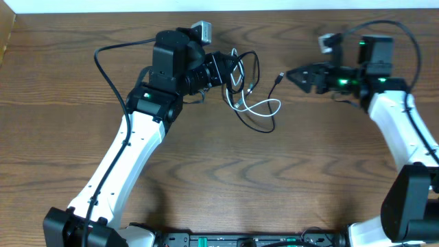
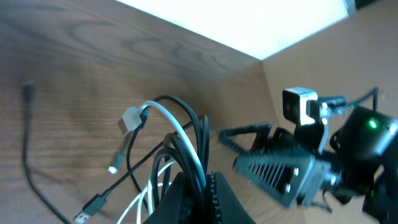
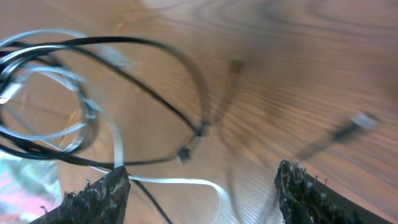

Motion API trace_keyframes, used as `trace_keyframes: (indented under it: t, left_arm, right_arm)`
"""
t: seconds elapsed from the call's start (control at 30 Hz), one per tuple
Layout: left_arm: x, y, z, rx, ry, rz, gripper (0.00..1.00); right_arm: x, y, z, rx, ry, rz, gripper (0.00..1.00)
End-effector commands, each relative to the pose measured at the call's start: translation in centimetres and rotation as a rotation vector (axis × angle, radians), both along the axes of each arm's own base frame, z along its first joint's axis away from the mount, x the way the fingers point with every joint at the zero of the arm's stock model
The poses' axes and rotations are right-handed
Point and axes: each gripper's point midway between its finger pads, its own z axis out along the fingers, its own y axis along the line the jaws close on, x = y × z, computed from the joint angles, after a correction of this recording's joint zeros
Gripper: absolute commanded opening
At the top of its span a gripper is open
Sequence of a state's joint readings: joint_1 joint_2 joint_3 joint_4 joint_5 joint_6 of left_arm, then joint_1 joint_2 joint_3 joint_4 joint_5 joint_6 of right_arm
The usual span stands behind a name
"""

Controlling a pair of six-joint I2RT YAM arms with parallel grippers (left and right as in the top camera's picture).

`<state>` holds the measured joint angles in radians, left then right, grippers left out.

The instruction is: Untangle cables

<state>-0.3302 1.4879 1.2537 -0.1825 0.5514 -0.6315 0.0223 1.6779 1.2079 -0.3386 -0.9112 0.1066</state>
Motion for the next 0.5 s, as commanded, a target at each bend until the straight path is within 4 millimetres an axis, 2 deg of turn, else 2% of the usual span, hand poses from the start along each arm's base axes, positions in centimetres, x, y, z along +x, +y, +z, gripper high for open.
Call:
trace_keyframes:
  t: [0.0, 0.13, 0.27, 0.47]
  left_arm:
    - [0.9, 0.6, 1.3, -0.064, 0.049, 0.112, 0.07]
    - [1.2, 0.9, 1.1, -0.132, 0.132, 0.192, 0.07]
    - [1.2, 0.9, 1.1, -0.276, 0.29, 0.288, 0.07]
    - [0.9, 1.0, 0.6, -0.299, 0.349, 0.317, 0.08]
  right_arm:
    - [-1.0, 3.4, 1.9, 0.052, -0.013, 0.072, 0.72]
    - [-2.1, 6.2, 2.5, 0.026, -0.141, 0.196, 0.72]
    - [-3.5, 9.0, 3.0, 0.0, -0.287, 0.332, 0.73]
    - [-5.4, 11.4, 4.7, 0.05, -0.429, 0.476, 0.72]
